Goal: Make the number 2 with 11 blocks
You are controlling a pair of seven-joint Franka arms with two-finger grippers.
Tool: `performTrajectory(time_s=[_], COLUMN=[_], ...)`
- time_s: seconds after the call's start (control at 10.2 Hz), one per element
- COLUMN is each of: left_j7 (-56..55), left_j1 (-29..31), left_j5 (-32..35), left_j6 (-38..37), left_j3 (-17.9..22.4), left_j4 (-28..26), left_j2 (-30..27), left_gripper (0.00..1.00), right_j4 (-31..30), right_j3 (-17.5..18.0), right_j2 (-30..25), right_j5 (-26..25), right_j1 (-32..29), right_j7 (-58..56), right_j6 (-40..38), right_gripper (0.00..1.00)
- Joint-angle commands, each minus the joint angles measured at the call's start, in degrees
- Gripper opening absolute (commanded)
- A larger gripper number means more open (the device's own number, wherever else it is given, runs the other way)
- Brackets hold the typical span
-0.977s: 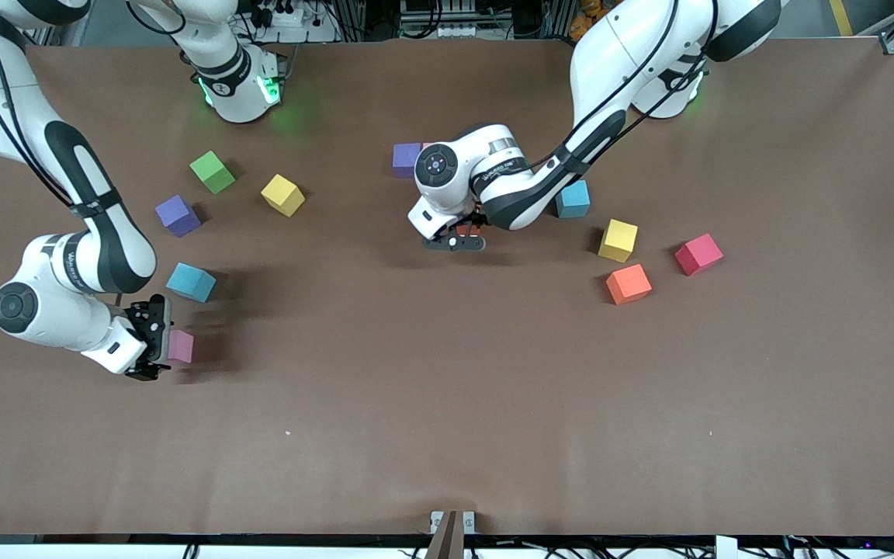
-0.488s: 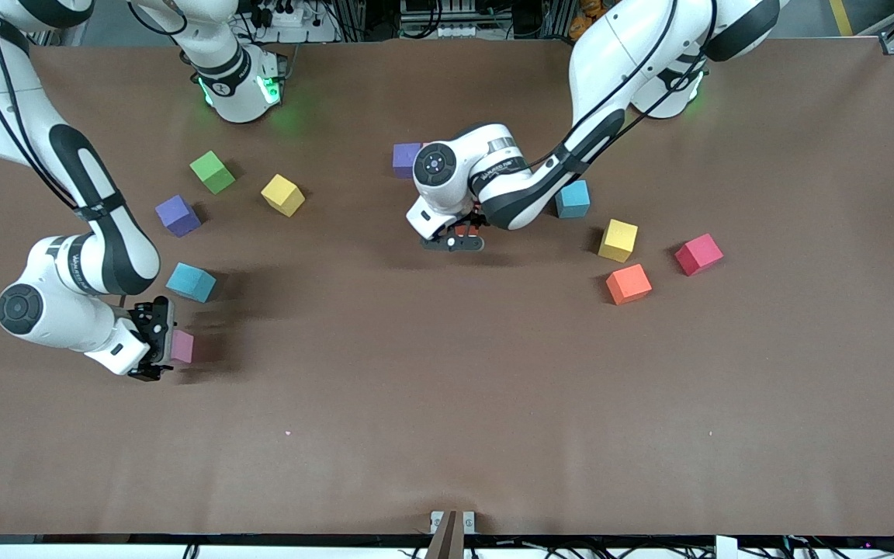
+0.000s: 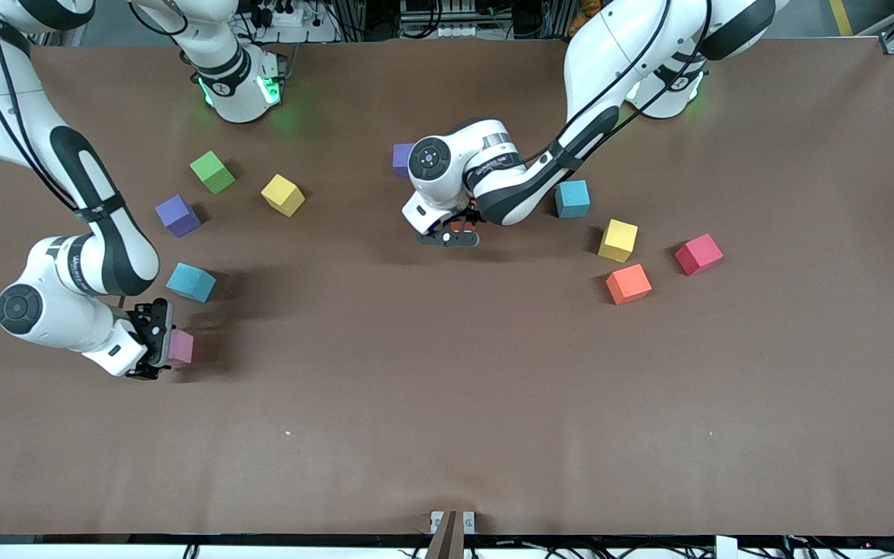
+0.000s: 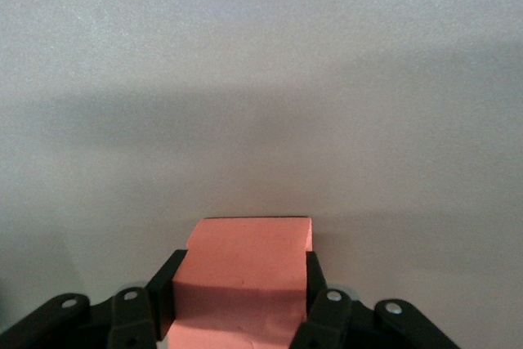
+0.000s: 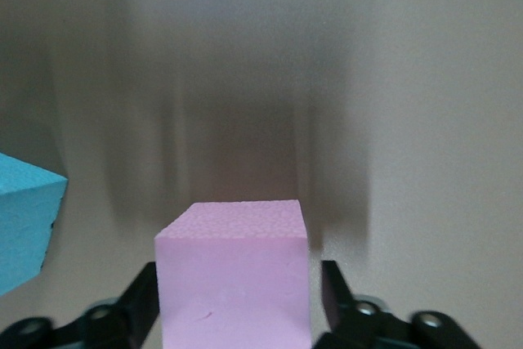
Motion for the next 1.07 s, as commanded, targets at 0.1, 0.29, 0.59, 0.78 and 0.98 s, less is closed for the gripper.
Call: performTrajectory(time_s=[0.1, 0.29, 0.59, 0.78, 0.98], left_j7=[-1.84, -2.56, -3.96, -4.92, -5.89], left_j1=[-0.77, -0.68, -0.5, 0.55, 4.49], left_j5=[0.23, 0.32, 0.31, 0.14, -0.47], left_j6=[-0.44, -0.44, -0.44, -2.01, -2.72], left_j3=[0.43, 0.43, 0.34, 0.34, 0.17], left_j4=[0.28, 0.37, 0.8, 2.46, 2.65], left_j2=[-0.01, -0.28, -1.76, -3.35, -6.06], left_gripper=[0.92, 1.0, 1.0, 1.0, 1.0], right_j4=[1.4, 1.58, 3.68, 2.9, 2.89], right_j3=[-1.5, -1.15, 4.09, 5.97, 6.06], right_j2=[0.58, -0.39, -2.31, -6.26, -8.03], right_j5=[1.71, 2.15, 2.42, 2.15, 2.5], right_j1=[0.92, 0.83, -1.0, -0.15, 2.49], right_j7=[-0.02, -0.02, 3.03, 8.83, 15.68], right_j6=[-0.13, -1.01, -7.59, -10.31, -14.53], right_gripper=[0.54, 0.5, 0.5, 0.51, 0.5])
